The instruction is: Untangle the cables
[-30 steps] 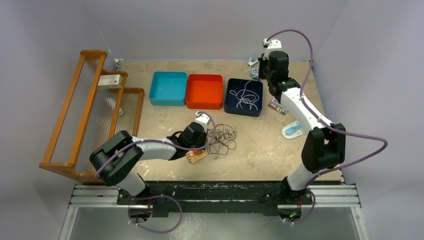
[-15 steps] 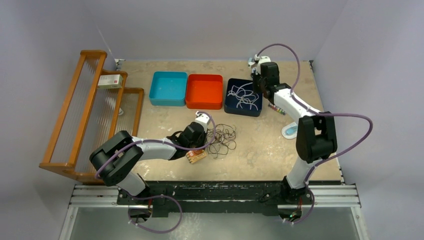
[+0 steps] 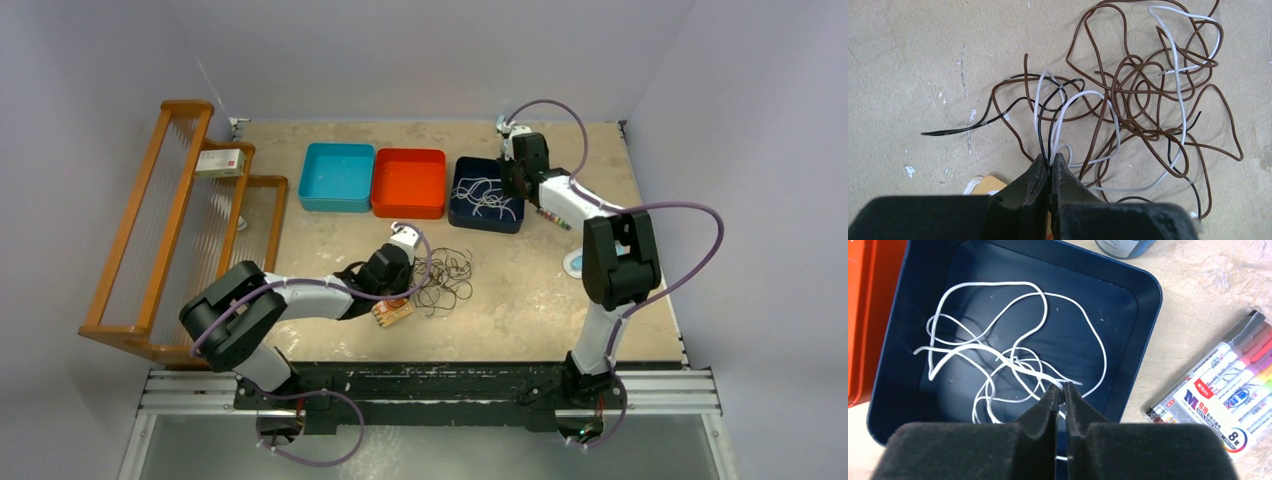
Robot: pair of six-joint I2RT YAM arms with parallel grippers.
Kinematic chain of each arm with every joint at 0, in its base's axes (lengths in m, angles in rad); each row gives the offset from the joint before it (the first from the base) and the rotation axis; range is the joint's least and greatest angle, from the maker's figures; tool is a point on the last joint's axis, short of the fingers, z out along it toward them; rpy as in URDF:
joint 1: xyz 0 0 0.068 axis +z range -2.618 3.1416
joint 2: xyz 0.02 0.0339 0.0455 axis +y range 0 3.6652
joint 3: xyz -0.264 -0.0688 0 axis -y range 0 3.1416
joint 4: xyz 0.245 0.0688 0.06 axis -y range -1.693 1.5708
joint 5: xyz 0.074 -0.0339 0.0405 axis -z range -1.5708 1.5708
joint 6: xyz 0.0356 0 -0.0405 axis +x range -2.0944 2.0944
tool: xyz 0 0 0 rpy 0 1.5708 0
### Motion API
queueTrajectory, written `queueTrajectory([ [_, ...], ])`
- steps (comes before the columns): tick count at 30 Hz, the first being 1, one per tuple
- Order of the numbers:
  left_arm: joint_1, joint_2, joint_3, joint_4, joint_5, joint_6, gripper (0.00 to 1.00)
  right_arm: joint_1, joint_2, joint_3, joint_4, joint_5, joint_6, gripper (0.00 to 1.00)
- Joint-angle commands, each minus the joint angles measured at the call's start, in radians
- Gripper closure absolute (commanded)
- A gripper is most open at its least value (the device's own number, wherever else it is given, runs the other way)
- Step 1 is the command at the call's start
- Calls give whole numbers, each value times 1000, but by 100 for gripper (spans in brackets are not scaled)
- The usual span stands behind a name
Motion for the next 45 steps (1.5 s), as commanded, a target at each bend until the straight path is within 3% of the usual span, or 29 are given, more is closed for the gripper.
queueTrajectory([
  [1,-5,0,21,-14,-24,19,100,-4,-16,51,-7,10,5,85],
  [6,-5,5,28,-14,-25,21,100,-3,-50,46,-1,16,5,67],
  [11,-5,23,46,-21,-19,26,100,-4,-87,37,-2,24,9,59],
  [20,-5,36,72,-23,-13,32,100,-3,-210,7,-26,-53,15,58],
  [30,-5,32,92,-13,-25,39,100,5,-316,-130,54,-349,67,59],
  [40,-5,49,94,-11,-37,34,100,214,-429,-367,203,-271,342,56],
  [45,-5,42,82,-3,-40,25,100,262,-442,-456,279,-261,448,54],
])
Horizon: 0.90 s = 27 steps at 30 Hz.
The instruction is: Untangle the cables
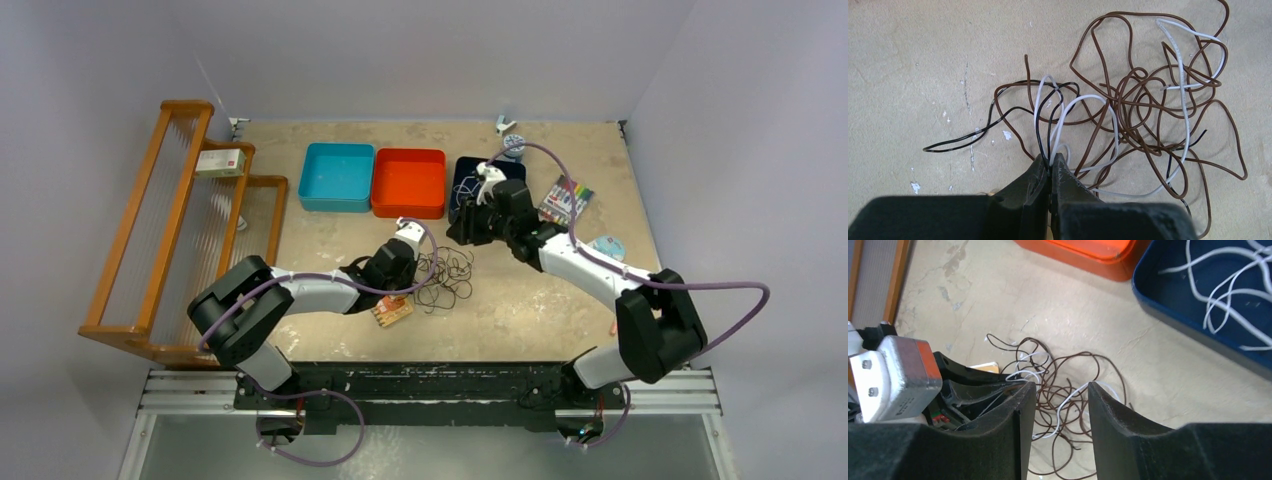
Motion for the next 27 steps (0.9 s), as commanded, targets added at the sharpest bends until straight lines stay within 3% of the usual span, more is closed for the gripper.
queueTrajectory([
  [1,-4,-3,18,26,-16,-1,100,18,-23,-40,110,21,136,54],
  [27,-4,5,10,33,-7,-1,100,88,169,-50,84,5,189,54],
])
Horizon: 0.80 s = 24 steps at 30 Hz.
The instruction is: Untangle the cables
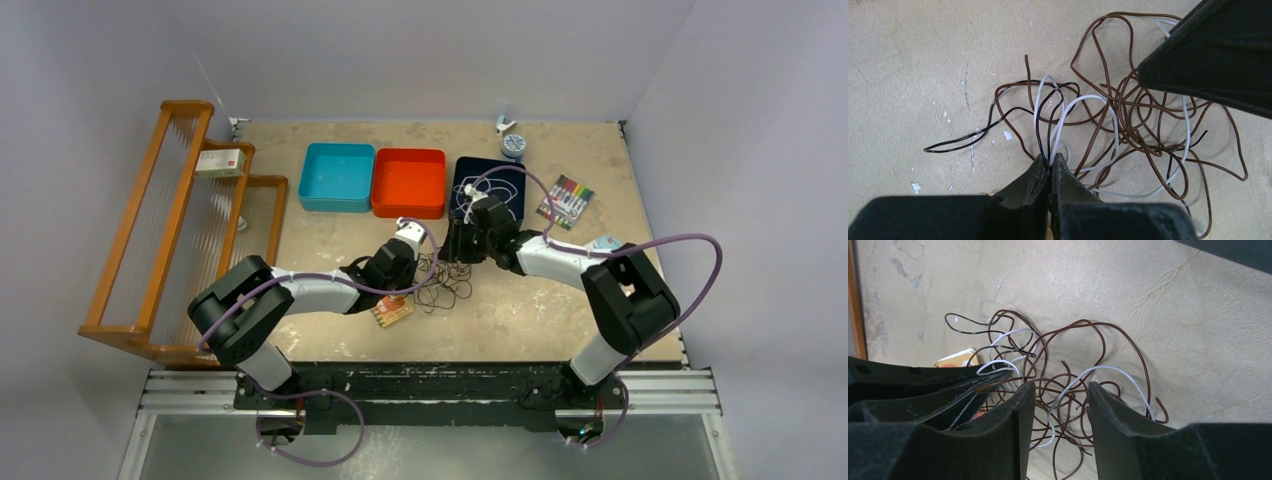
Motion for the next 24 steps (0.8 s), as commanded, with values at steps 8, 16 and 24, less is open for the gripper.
queueTrajectory([
  [8,-5,5,7,35,-6,-1,100,9,17,23,38,-29,7,70],
  [16,-4,8,7,35,-9,-2,100,10,-60,23,44,27,-3,97],
  [24,-5,7,8,26,-14,0,100,8,-230,80,-42,240,-42,100],
])
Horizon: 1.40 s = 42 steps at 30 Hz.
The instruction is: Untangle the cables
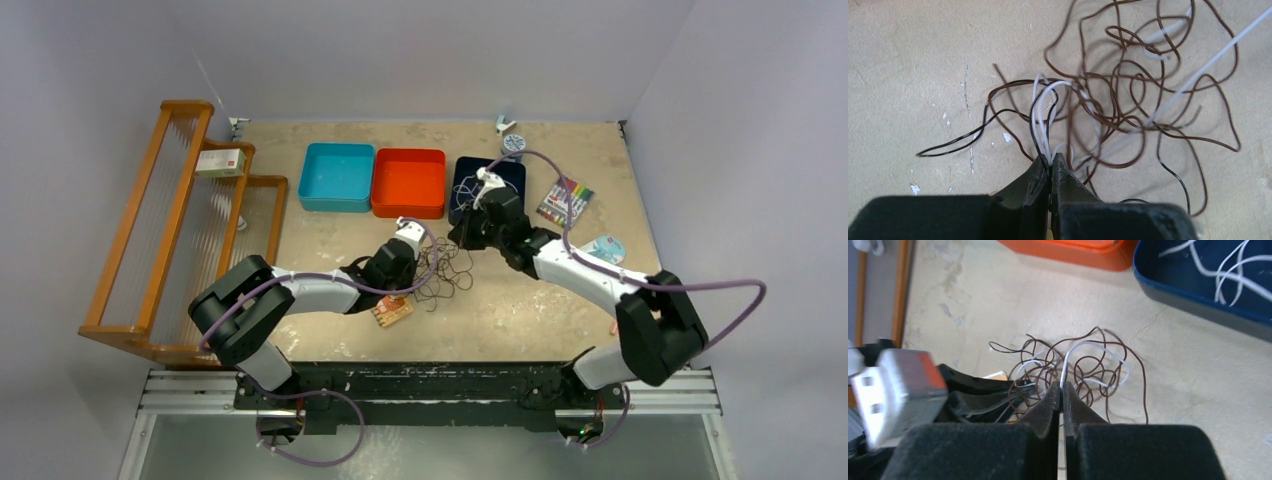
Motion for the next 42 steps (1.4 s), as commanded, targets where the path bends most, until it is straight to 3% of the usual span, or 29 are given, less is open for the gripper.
queueTrajectory([
  [1,-4,3,9,20,-13,2,100,4,-114,86,-39,185,-49,100],
  [9,-5,9,23,13,-14,5,100,2,-239,155,-62,364,-138,100],
  [13,-4,9,30,1,-19,5,100,3,-280,164,-23,351,-187,100],
  [20,-5,-3,27,-5,-37,7,60,2,-298,172,-4,313,-213,100],
  [25,-4,-2,23,-5,-46,5,51,2,-325,168,12,307,-213,100],
  [29,-5,10,17,-2,-48,0,49,2,-354,169,15,324,-222,100],
  [31,-4,16,17,0,-47,-1,53,3,-371,175,15,330,-233,100],
  [33,-4,21,17,5,-45,-2,62,2,-389,190,17,332,-252,100],
  [39,-5,40,22,10,-43,0,99,2,-426,251,22,358,-335,100],
  [42,-5,49,21,9,-44,-1,100,2,-440,285,30,383,-387,100],
])
